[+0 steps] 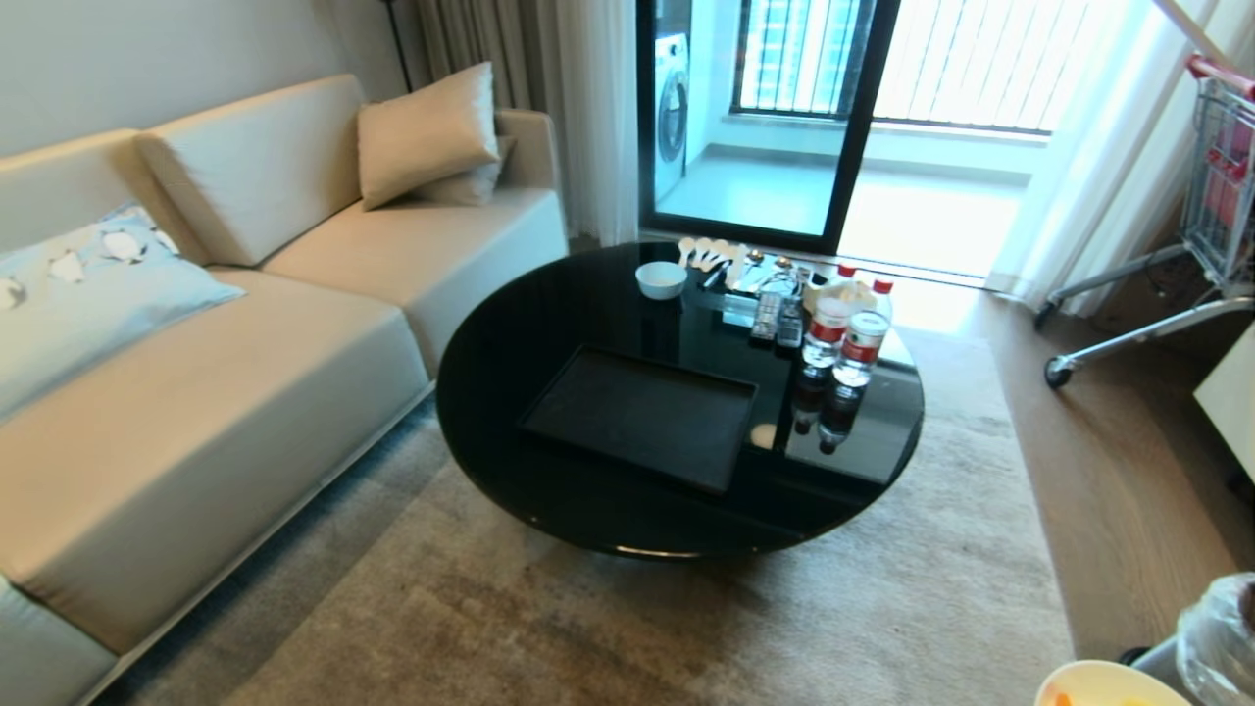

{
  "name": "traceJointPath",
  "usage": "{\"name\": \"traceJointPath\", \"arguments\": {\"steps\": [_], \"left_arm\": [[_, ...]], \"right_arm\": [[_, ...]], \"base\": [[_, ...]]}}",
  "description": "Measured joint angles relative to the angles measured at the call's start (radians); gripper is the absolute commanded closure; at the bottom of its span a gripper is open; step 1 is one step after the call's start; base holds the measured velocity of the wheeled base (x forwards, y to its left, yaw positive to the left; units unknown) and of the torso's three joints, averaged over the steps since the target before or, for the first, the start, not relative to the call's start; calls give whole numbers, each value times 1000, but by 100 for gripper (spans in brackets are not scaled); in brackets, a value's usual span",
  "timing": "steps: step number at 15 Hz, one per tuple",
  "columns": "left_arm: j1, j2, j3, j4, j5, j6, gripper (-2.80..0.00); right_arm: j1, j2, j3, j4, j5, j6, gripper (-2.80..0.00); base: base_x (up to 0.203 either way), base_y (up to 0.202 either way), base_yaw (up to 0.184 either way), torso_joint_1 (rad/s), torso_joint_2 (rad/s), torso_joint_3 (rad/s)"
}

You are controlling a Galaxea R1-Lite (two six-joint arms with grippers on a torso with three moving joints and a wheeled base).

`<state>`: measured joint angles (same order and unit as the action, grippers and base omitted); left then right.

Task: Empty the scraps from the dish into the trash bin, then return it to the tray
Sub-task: Move the bowl over the trash can

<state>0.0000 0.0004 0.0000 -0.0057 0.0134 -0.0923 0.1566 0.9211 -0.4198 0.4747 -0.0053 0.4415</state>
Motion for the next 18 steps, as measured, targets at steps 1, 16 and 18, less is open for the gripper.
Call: {"name": "traceJointPath", "arguments": {"steps": [1, 16, 18], "left_arm": [[0, 0, 0, 0, 0, 0, 0], [0, 0, 0, 0, 0, 0, 0], [0, 0, 0, 0, 0, 0, 0]], "right_arm": [[1, 0, 0, 0, 0, 1, 0], [-2, -16, -36, 51, -2, 13, 0], [-2, -20, -37, 57, -3, 14, 0]], "base": [[-1, 7, -174, 0, 2, 2], [-1, 10, -167, 3, 2, 2], [0, 9, -166, 0, 1, 1]]}}
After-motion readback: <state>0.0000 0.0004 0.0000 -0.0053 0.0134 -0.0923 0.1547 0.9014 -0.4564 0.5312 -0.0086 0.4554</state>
